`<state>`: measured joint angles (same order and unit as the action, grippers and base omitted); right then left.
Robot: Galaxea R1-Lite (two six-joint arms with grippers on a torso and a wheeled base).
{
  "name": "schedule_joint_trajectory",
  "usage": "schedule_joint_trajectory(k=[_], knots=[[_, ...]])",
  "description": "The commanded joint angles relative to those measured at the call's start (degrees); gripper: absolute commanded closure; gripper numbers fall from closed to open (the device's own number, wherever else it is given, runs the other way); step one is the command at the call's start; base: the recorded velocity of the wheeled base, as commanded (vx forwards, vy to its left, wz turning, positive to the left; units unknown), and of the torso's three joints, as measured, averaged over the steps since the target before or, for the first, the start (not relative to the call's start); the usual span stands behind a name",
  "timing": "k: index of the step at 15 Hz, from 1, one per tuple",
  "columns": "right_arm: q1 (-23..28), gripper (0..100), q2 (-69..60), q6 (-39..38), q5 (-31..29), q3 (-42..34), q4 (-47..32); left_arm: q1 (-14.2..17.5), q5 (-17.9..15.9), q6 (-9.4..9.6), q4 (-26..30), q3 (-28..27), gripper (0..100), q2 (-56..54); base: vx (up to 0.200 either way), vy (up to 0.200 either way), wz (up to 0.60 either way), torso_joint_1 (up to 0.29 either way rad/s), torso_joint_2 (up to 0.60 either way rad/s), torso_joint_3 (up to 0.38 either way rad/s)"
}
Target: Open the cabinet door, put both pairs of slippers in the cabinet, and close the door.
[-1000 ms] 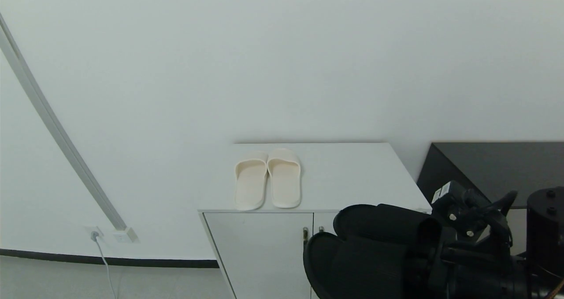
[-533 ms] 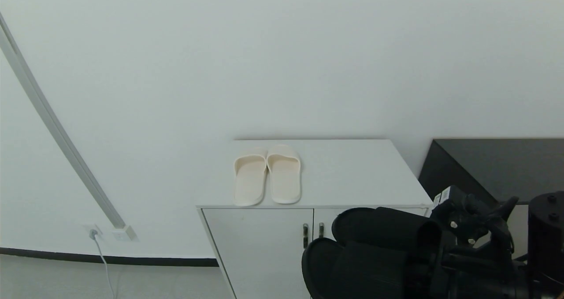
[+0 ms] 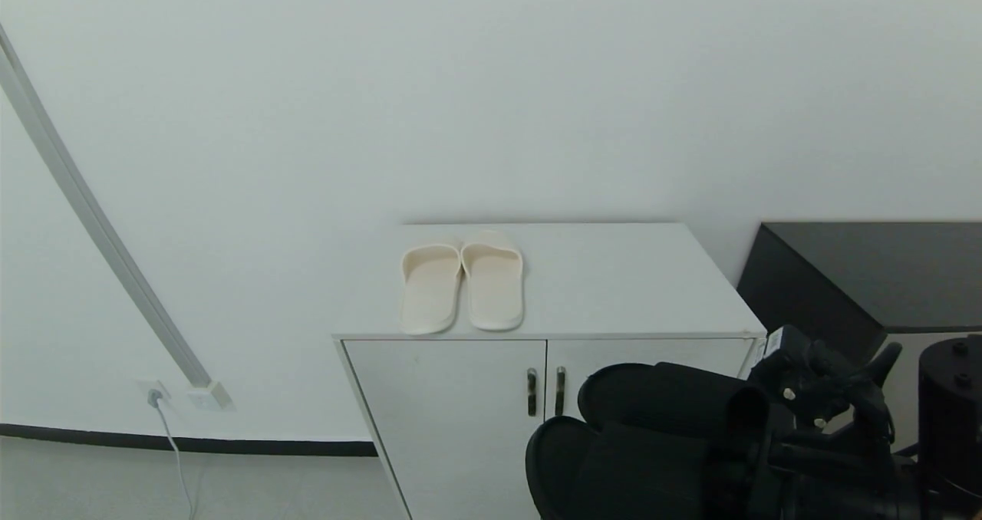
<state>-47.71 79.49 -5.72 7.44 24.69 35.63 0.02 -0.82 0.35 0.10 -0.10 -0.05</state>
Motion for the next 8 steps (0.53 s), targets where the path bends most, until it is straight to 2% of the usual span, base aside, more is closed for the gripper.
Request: schedule_joint_trajectory(k=[1, 8], knots=[[0.0, 100, 0.3, 0.0, 0.0, -0.1, 0.0, 0.0, 0.0, 0.00, 0.0, 0.0, 0, 0.0, 0.000, 0.000, 0.00, -0.183, 0.44, 0.251], [0.0, 100, 0.2, 0.0, 0.0, -0.3, 0.1, 0.1, 0.0, 0.00, 0.0, 0.0, 0, 0.0, 0.000, 0.000, 0.00, -0.218, 0.54, 0.314]])
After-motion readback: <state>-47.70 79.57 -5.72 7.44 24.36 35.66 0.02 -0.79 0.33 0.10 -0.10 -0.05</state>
